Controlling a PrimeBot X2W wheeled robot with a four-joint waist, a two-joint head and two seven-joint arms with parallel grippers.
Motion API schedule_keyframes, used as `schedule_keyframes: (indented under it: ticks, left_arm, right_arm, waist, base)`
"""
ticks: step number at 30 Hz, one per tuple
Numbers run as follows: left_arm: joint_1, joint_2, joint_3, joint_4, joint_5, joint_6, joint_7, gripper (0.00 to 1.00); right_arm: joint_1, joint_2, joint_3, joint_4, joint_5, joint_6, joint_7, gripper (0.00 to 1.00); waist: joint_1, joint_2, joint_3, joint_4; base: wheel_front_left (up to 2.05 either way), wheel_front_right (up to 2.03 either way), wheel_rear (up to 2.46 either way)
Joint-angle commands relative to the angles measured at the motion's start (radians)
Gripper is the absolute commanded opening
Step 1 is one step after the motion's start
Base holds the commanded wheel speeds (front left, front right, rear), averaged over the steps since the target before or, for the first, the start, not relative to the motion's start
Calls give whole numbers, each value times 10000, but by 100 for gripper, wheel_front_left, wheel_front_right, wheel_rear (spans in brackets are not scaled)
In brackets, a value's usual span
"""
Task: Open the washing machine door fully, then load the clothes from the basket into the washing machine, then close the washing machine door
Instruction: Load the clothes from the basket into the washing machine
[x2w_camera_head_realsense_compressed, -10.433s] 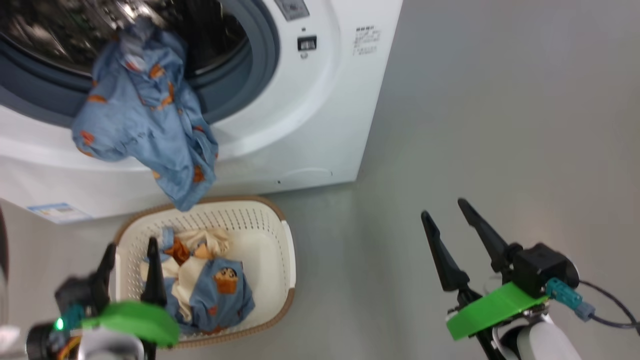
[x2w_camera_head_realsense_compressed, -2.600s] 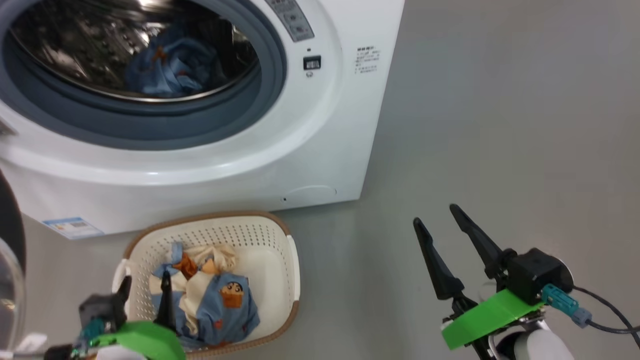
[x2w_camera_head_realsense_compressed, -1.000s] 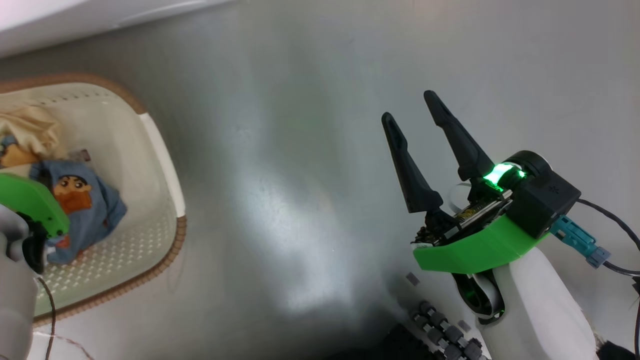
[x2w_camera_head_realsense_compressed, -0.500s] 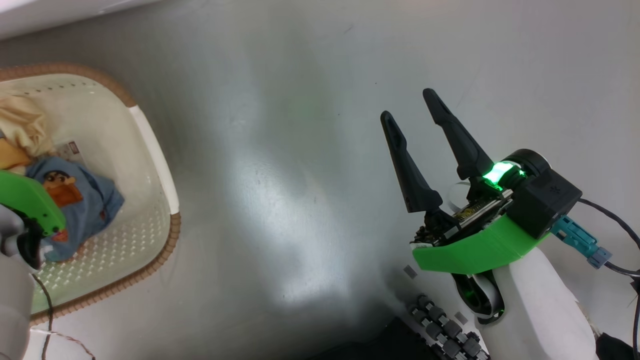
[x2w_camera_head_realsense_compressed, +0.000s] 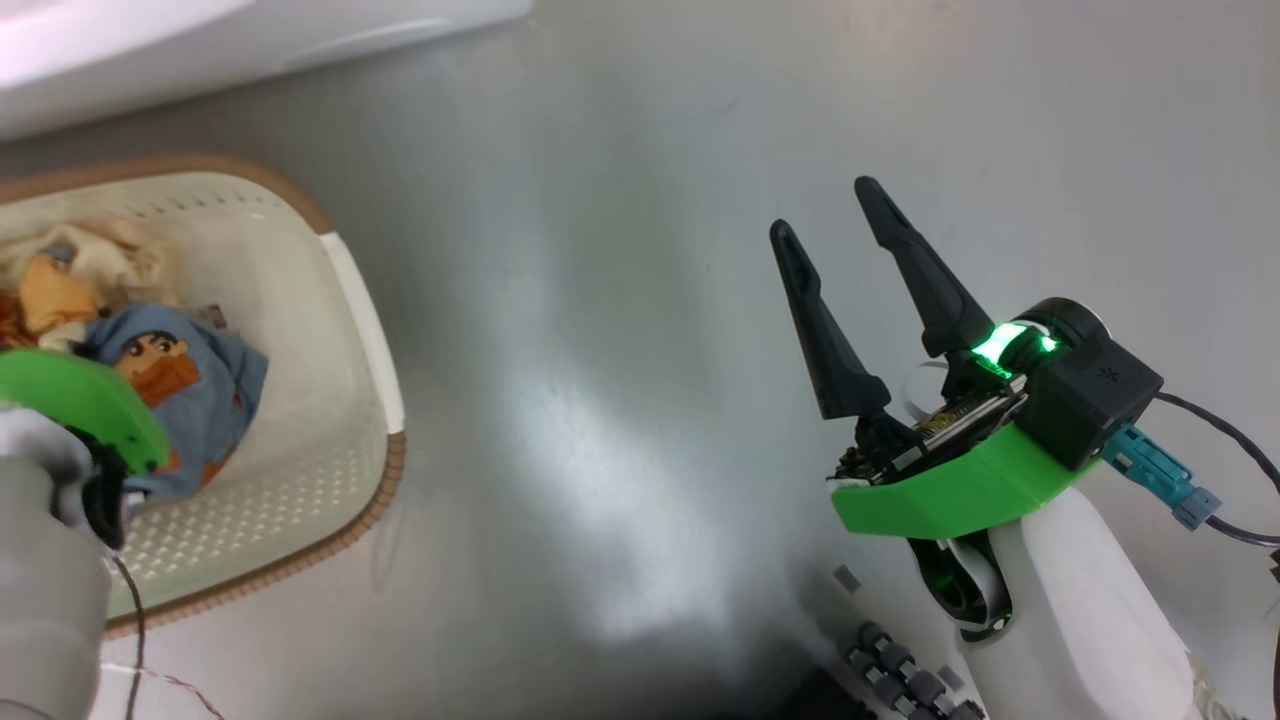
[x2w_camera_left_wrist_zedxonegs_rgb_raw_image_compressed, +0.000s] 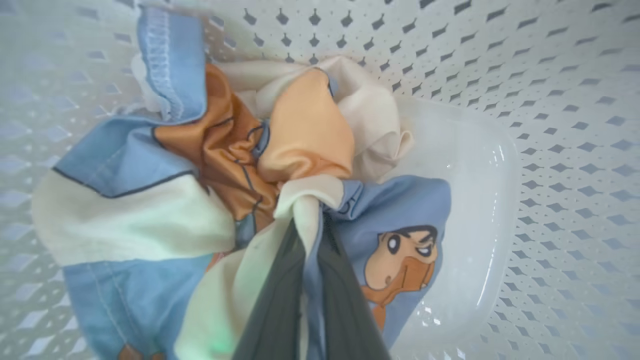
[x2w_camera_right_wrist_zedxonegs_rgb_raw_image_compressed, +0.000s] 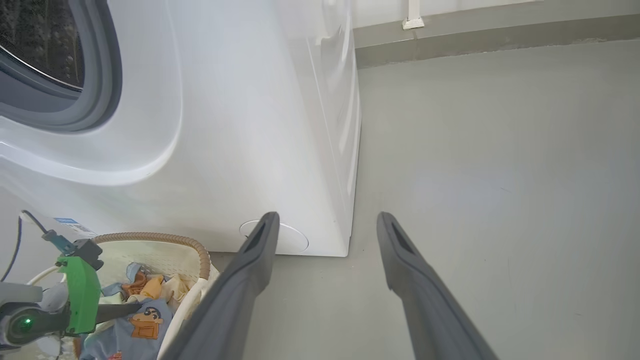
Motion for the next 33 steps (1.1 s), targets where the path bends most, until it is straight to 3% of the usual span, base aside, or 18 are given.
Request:
schedule_keyframes:
  ticks: [1,19,25,33]
  left_arm:
    - [492,346,122,-9,19,-17,-240,0]
    - [1605,-473,-67,-193,90,-179,-2366,0]
    - [1988,-497,-126,-948,438,132,-2571,0]
    - [3572,-280,659,-4089,1339,995,-2581,0]
  right_arm:
    - [380,38,104,-136,-138,16,-45,100]
    - [1309,38,-543,250,-531,16,197,100]
    - [1740,38,-700,204,-552,16,378,100]
    - [2342,38,-954,192,-598,16,643,100]
  waist:
    - [0,0,-405,248]
    - [0,0,-2824,1291]
    - [0,0,-3661,1530]
    - [0,0,-4842,1733]
  base:
    - [0,0,0]
    - [0,0,0]
    - [0,0,0]
    - [0,0,0]
